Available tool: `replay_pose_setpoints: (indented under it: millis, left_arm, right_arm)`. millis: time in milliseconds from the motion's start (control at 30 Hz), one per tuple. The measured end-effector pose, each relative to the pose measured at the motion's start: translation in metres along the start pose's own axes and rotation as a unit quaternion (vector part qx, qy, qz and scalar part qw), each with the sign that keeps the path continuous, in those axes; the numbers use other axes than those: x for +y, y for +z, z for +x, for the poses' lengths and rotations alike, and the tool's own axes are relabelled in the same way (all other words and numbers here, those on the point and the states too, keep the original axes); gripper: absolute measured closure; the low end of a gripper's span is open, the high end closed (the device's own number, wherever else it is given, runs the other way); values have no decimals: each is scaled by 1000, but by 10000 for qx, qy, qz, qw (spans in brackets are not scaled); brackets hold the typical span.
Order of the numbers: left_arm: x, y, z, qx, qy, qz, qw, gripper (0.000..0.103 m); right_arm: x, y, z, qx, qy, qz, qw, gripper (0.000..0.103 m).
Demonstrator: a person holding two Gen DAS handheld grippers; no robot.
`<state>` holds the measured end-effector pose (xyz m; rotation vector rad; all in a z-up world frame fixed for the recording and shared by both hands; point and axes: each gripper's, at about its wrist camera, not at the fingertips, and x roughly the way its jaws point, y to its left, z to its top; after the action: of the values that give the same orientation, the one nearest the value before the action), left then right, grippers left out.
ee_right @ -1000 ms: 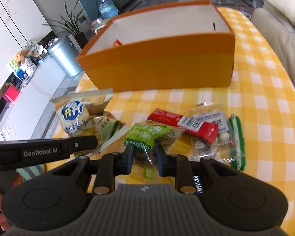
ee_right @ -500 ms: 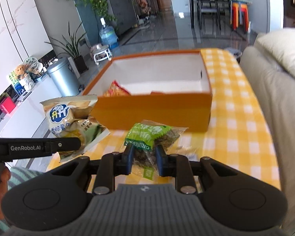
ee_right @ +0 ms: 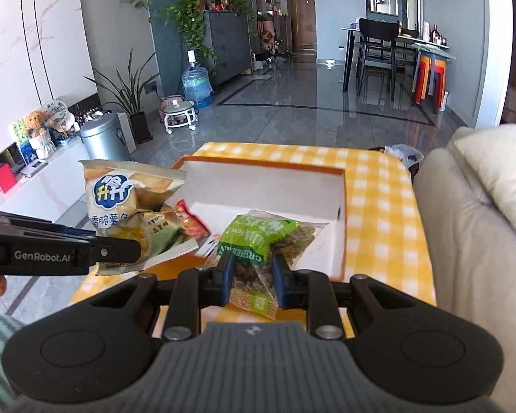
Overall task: Organize snacks
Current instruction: 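Lift both held snacks and carry them over the orange box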
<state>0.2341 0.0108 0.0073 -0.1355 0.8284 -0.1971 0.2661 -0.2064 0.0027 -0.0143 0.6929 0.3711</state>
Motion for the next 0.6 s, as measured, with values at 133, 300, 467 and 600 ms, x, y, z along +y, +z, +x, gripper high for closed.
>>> replay_pose_setpoints:
  millis: [133,300,467,600]
  left_arm:
    - [-2,18,22,185,-49,48,9998,68]
    - [-7,33,56,566,-70,278,9980,68]
    - [-9,41,91,953,-44,435,9945,68]
    - [-8,43,117,1248,6,520,9908,68]
  right_arm:
    - [-11,20,24,146,-118,-192,9996,82]
    - [-22,35,61,452,-219,-550,9972,82]
    - [-34,42,100,885,-138,-747,9932,83]
    - [-40,42,126,1194,-174,-838,9891,82]
